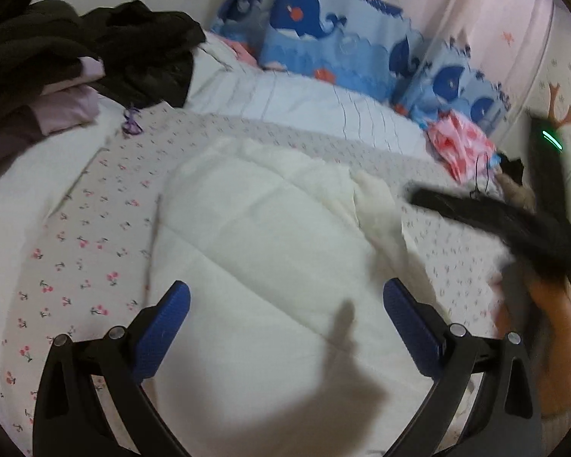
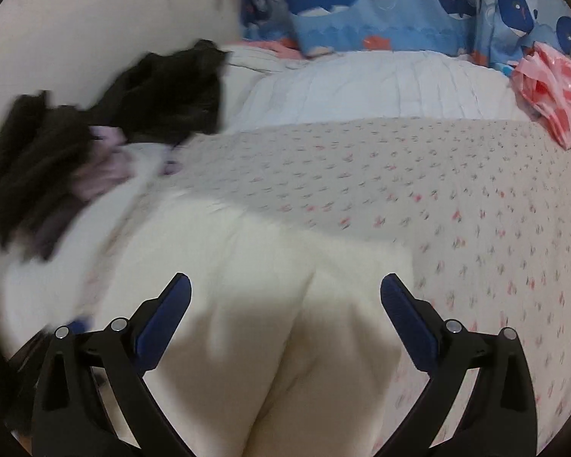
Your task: Fold large clothes
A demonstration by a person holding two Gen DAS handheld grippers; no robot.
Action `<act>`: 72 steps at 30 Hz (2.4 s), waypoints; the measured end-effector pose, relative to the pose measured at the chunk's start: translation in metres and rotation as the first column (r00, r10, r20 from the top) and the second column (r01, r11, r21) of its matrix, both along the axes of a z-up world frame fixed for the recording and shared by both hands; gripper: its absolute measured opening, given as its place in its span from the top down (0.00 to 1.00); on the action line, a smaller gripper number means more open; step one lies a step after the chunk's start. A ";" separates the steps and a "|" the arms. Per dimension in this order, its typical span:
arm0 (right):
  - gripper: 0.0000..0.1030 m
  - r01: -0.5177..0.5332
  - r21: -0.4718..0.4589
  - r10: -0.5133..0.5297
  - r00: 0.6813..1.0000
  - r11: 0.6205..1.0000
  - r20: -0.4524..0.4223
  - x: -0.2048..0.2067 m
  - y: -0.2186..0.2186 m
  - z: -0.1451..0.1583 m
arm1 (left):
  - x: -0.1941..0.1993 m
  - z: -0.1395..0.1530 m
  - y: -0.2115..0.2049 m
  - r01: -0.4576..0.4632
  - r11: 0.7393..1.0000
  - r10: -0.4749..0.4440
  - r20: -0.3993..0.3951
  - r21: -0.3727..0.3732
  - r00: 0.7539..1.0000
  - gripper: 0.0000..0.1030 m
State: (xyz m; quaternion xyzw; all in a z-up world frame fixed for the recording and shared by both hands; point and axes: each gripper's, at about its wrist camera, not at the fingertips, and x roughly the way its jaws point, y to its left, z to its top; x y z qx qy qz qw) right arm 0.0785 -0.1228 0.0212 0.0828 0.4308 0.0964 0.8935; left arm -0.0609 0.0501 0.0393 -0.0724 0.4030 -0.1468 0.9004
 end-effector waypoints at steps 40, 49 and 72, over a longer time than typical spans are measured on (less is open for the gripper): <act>0.06 -0.166 -0.017 0.166 0.986 0.986 0.029 -0.075 0.014 -0.028 | -0.033 0.010 -0.027 -0.090 0.938 0.024 0.194 0.335 0.981 0.06; 0.06 -0.165 0.019 0.165 0.985 0.986 -0.051 -0.073 0.016 -0.051 | -0.032 0.012 -0.029 -0.090 0.943 0.024 0.204 0.321 0.979 0.06; 0.06 -0.181 -0.033 0.180 0.983 0.983 -0.038 -0.085 0.016 -0.046 | -0.026 0.008 -0.034 -0.095 0.946 0.031 0.206 0.311 0.978 0.06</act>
